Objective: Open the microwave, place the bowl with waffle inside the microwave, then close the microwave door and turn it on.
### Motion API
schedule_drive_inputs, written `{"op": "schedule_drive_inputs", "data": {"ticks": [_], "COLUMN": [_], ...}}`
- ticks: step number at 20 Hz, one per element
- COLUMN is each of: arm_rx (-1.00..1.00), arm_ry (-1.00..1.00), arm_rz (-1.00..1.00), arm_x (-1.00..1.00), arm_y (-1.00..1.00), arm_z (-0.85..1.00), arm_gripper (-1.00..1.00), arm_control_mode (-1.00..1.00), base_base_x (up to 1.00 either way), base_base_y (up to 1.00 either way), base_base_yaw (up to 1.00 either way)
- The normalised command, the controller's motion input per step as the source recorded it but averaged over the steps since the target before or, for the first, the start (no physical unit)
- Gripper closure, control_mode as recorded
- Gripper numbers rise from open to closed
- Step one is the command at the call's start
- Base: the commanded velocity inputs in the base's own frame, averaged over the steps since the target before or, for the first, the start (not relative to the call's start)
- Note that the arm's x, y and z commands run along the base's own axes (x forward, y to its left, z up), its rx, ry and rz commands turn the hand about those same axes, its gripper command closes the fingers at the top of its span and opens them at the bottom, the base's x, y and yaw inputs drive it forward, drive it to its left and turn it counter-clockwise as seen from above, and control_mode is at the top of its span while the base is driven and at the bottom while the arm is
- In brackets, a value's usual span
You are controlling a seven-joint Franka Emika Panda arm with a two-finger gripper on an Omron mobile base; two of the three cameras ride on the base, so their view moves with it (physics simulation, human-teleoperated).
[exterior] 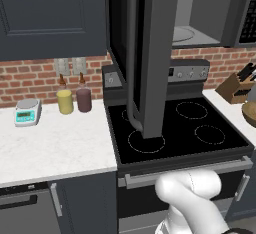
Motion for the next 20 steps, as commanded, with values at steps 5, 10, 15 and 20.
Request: {"op": "schedule_drive_inputs", "data": {"ticks": [5, 10, 15, 20], "arm_rx": [-0.12, -0.04, 0.02, 0.06], "arm_ry": [0.32, 0.34, 0.19, 0.22], "arm_rz": [-0.83, -0.64, -0.53, -0.44], "arm_x": [0.35, 0.50, 0.20, 0.23], "arm_y": [-0.38, -0.56, -0.98, -1.00], "arm_z": [0.00, -0.07, -0.45, -0.49], "arm_gripper": [-1.00, -1.00, -1.00, -1.00], "arm_control_mode": [-1.00, -1.00, -1.00, -1.00], "base_base_x": [0.00, 0.00, 0.00, 0.00], "base_base_y": [0.00, 0.00, 0.00, 0.00], "base_base_yaw": [0.00, 0.00, 0.00, 0.00]}}
